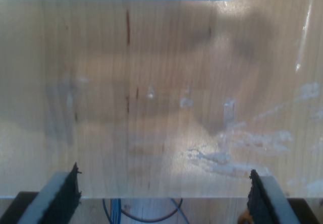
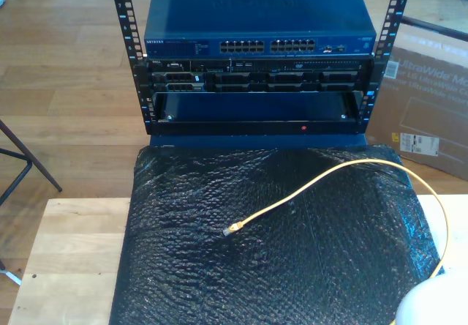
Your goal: Grab the cable and plug it in
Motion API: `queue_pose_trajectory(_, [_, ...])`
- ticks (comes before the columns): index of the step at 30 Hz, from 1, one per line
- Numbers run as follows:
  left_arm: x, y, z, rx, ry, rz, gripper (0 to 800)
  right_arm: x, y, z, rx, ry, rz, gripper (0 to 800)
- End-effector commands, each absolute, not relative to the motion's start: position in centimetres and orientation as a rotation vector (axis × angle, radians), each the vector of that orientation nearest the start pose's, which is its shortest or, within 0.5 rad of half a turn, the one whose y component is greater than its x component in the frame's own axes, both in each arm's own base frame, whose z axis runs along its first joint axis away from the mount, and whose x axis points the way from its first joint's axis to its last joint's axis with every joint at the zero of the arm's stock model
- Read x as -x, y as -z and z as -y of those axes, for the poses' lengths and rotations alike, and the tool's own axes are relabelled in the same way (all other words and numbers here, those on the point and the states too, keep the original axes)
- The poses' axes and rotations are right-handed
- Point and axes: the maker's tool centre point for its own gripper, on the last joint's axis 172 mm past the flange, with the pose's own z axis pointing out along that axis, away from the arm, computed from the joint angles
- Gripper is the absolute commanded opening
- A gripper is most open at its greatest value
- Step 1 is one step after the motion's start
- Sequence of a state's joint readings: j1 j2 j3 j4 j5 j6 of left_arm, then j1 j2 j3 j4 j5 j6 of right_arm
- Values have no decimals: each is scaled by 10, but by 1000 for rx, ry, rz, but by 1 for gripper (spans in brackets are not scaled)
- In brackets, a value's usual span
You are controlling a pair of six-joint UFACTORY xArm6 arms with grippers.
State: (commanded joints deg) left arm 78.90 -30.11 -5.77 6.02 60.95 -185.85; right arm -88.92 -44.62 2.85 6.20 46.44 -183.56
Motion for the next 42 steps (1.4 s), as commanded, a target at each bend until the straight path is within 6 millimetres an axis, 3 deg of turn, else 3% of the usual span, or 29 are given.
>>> queue_pose_trajectory(8, [-2, -54, -131, 2314, 371, -2688, 800, -23, -60, 184, -2222, -231, -2238, 796])
queue_pose_trajectory(14, [-1, -68, -133, 2328, 394, -2705, 800, -29, -110, 198, -2327, -275, -2148, 793])
queue_pose_trajectory(20, [-8, -94, -153, 2323, 361, -2677, 800, -37, -166, 220, -2425, -272, -1999, 793])
queue_pose_trajectory(25, [-44, -120, -152, 2284, 493, -2648, 800, -65, -211, 232, -2430, -365, -1856, 792])
queue_pose_trajectory(32, [-90, -155, -154, 2282, 516, -2628, 800, -94, -259, 236, -2533, -456, -1632, 779])
queue_pose_trajectory(42, [-150, -188, -116, 2398, 485, -2605, 800, -167, -305, 231, -2614, -508, -1517, 772])
